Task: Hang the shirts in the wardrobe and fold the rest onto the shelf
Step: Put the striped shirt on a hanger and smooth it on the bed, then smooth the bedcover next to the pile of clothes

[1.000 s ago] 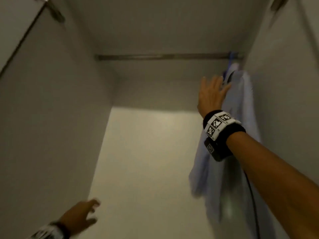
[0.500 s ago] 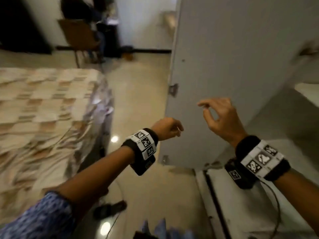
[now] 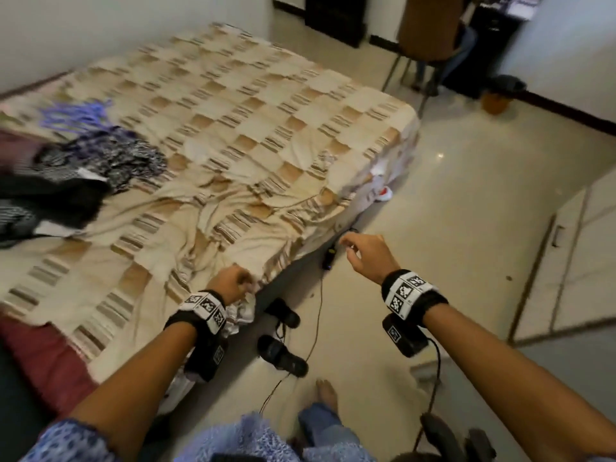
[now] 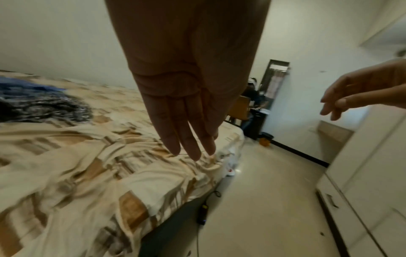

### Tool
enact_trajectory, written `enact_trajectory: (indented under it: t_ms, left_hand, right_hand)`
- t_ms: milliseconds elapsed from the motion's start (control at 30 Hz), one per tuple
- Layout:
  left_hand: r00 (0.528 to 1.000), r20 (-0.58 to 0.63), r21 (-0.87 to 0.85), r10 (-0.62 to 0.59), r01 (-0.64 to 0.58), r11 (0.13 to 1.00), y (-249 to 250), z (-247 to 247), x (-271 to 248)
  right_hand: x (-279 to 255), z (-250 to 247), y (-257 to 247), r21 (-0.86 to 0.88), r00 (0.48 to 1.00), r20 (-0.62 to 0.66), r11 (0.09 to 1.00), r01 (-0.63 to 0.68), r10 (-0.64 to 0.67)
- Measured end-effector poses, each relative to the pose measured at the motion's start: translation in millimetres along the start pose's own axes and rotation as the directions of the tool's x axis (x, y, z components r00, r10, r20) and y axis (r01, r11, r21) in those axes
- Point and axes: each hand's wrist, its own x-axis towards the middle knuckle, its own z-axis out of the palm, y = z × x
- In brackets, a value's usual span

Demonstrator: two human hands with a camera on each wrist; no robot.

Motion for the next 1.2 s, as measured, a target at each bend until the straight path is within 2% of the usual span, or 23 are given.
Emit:
enact_trajectory:
  t_ms: [67, 167, 267, 400, 500, 633, 833, 1033, 1200]
  left_hand:
    - [0.994, -0.051, -0.033, -0.097, 0.095, 0.995, -14.3, 0.2, 5.3]
    - [0.967, -0.123, -0.189, -0.223, 0.197, 0.962, -24.0, 0.1, 11.0]
    - [0.938, -0.192, -0.31, -0.288, 0.22, 0.925, -17.3, -2.0, 7.0]
    - [0.907, -0.209, -0.407, -0.365, 0.259, 0.876, -17.5, -0.9, -4.4]
    - [0.887, -0.193, -0.416, -0.419, 0.313, 0.854, -21.0, 0.4, -10.3]
    - [0.873, -0.194, -0.435, -0.448, 0.333, 0.836, -24.4, 4.9, -4.4]
    - [0.86, -0.212, -0.437, -0.464, 0.341, 0.832, -20.1, 0.9, 4.2]
    - [0.844, -0.242, -0.405, -0.479, 0.36, 0.84, -7.3, -30.7, 13.2]
    - [0.829, -0.226, -0.32, -0.512, 0.434, 0.842, -2.3, -40.3, 20.7]
  right_hand:
    - [35.2, -3.3, 11.0, 0.004, 0.999, 0.03, 0.999, 0.039, -0.04]
    - [86.5, -6.9, 22.4, 0.002, 0.993, 0.077, 0.996, 0.086, -0.086]
    - [124.8, -3.4, 23.8, -0.005, 0.983, 0.116, 0.99, 0.141, -0.139]
    - [152.5, 1.8, 13.5, 0.028, 0.967, 0.124, 0.975, 0.223, -0.224]
    - [164.7, 3.3, 7.3, 0.065, 0.954, 0.085, 0.957, 0.283, -0.288]
    - [185.9, 8.8, 8.6, 0.035, 0.93, 0.129, 0.939, 0.342, -0.344]
    - [207.2, 18.2, 12.8, -0.031, 0.919, 0.221, 0.94, 0.34, -0.325]
    - [229.2, 12.6, 14.2, 0.04, 0.933, 0.169, 0.948, 0.315, -0.317]
    - [243.6, 14.2, 19.5, 0.096, 0.935, 0.144, 0.945, 0.312, -0.324]
